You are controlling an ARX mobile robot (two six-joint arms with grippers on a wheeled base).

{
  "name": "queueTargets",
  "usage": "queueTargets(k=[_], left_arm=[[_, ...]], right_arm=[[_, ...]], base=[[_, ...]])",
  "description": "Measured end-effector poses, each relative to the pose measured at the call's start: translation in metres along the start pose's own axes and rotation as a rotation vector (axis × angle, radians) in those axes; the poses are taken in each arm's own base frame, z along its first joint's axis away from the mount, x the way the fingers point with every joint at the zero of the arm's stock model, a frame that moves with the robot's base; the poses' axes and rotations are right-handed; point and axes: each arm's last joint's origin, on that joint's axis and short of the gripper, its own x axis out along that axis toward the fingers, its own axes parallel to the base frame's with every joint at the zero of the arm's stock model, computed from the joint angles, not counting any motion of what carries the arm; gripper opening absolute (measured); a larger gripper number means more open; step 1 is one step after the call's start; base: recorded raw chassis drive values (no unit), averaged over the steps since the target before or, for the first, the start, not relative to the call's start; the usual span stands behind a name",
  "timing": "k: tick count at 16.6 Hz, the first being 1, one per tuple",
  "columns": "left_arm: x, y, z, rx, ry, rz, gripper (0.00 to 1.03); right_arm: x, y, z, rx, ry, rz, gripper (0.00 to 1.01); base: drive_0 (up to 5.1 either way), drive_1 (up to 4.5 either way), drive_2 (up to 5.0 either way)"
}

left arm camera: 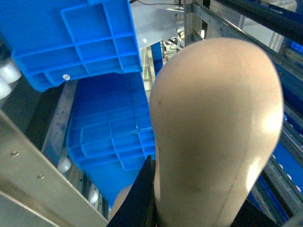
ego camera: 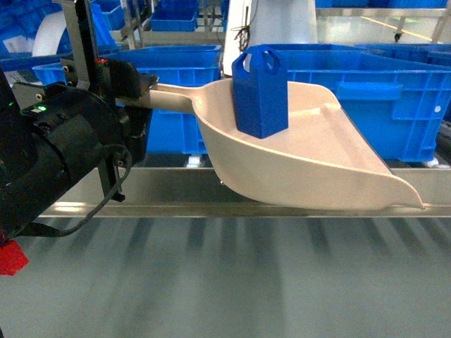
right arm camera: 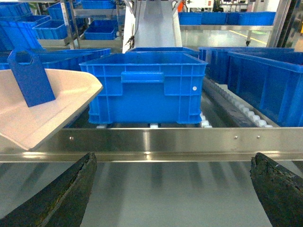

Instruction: Place part in tray to right shelf

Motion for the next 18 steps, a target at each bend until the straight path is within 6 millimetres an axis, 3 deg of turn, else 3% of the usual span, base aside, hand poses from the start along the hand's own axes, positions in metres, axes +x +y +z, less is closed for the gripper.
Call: queueTargets(k=[18], left_arm=[[0.0004,-0.0004,0.0000,-0.001,0.000,-0.004,0.17]], right_arm=[[0.0000,0.0000,0.0001,0.000,-0.001,0.000,0.98]], base=[[0.0,0.00,0.0]])
